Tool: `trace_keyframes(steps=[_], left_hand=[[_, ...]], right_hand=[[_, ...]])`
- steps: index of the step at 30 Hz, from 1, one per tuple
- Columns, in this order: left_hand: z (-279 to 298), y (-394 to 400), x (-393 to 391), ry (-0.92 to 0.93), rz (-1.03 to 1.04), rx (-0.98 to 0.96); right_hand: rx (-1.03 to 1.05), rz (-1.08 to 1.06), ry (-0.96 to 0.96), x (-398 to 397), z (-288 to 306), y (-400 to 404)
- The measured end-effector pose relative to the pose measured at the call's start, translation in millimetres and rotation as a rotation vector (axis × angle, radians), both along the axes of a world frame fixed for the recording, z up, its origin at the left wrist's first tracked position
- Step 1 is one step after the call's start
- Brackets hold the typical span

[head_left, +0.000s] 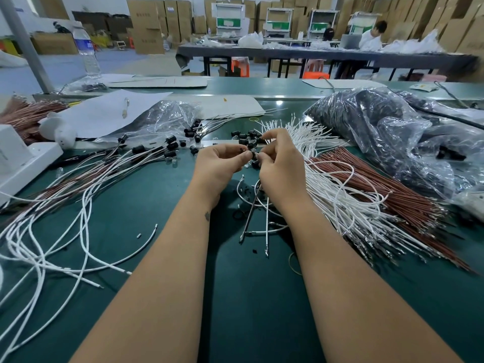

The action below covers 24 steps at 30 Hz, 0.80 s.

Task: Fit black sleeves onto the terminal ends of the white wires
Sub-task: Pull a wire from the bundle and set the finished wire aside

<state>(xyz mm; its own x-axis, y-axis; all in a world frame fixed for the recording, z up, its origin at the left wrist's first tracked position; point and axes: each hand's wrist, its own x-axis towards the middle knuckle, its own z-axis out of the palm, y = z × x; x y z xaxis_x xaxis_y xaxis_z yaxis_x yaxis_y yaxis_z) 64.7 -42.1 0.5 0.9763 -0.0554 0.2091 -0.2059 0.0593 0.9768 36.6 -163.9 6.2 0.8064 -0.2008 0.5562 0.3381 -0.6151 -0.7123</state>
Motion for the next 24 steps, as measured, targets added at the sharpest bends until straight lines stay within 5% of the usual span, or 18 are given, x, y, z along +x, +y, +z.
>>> trace_keyframes(steps=[24], left_hand=[[3.0, -2.4, -4.6, -0.011, 0.024, -0.016]], right_hand=[[-0.169, 0.023, 0.021, -3.0, 1.2, 5.1]])
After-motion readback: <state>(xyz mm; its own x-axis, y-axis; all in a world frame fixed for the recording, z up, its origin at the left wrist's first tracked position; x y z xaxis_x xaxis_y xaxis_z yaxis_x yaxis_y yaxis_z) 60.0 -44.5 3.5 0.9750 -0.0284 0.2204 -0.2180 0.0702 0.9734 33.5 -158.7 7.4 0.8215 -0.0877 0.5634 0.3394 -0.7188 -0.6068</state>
